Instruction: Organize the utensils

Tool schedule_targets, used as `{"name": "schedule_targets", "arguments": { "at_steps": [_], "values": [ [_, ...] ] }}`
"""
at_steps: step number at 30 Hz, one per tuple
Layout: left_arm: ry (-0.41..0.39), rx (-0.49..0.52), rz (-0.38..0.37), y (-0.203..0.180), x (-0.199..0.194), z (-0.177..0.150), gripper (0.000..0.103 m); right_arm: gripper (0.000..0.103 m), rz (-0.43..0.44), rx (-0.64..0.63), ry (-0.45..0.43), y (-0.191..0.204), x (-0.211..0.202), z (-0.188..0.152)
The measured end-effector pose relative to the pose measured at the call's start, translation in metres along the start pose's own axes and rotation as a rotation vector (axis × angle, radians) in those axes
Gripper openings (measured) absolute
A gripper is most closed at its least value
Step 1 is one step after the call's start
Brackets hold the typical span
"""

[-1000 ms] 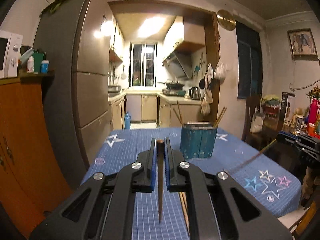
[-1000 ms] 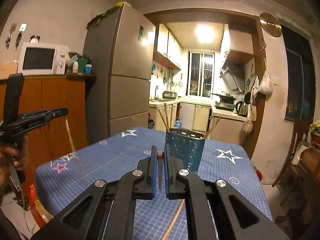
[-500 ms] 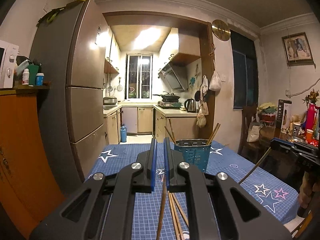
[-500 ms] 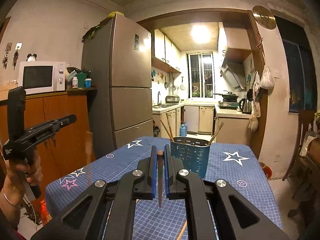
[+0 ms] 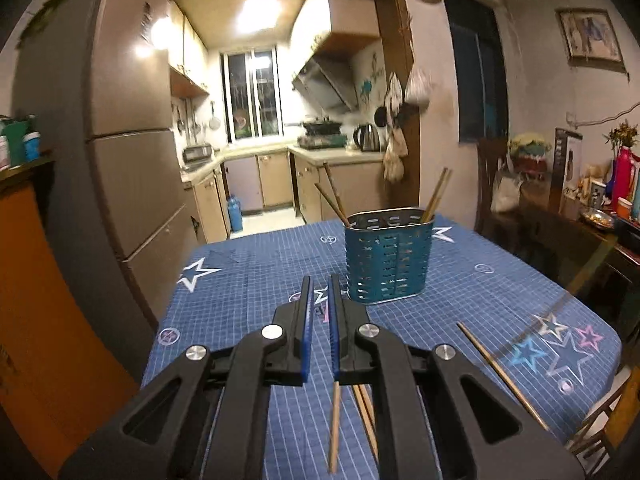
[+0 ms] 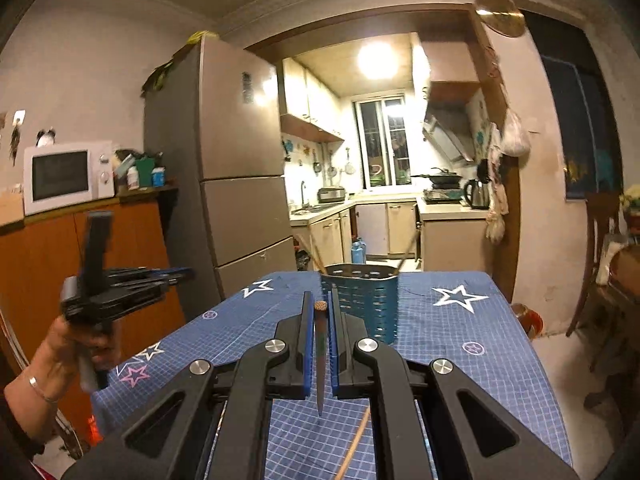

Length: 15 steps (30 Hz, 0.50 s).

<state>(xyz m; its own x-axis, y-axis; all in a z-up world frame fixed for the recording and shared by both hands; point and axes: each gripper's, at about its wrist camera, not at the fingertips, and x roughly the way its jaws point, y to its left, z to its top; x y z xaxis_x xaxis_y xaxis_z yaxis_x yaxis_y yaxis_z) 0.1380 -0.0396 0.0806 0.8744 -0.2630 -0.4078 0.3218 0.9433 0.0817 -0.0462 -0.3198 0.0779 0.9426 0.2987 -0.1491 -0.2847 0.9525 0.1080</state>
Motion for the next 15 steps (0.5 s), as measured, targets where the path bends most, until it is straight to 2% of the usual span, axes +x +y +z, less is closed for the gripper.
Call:
{"name": "schedule_targets", "arguments": {
  "at_steps": [2,3,5,6,9,12,15],
  "values": [
    [0.101,0.02,-0.061,0.003,0.04,0.007,0.007,0.008,-0.007,0.016,-0.005,-0.007,-0.005,-0.003],
    [0.18,0.031,-0.111,0.003,0.073,0.01,0.007,0.008,-0.008,0.024,-0.007,-0.01,-0.006,-0.005],
    [0.306,0.049,-0.206,-0.002,0.119,0.004,0.007,0.008,-0.016,0.048,-0.007,-0.018,-0.01,-0.009],
    [0.344,0.058,-0.229,-0.004,0.135,0.0,0.007,0.008,-0.02,0.059,-0.005,-0.022,-0.011,-0.011],
    [0.456,0.096,-0.224,-0.012,0.192,-0.021,0.007,0.008,-0.02,0.092,0.005,-0.033,-0.015,-0.016],
    [0.518,0.098,-0.211,-0.011,0.22,-0.037,0.007,0.008,-0.029,0.105,0.006,-0.041,-0.019,-0.019],
    [0.547,0.106,-0.224,-0.008,0.231,-0.047,0.008,0.008,-0.026,0.121,0.004,-0.048,-0.021,-0.021]
  ]
}}
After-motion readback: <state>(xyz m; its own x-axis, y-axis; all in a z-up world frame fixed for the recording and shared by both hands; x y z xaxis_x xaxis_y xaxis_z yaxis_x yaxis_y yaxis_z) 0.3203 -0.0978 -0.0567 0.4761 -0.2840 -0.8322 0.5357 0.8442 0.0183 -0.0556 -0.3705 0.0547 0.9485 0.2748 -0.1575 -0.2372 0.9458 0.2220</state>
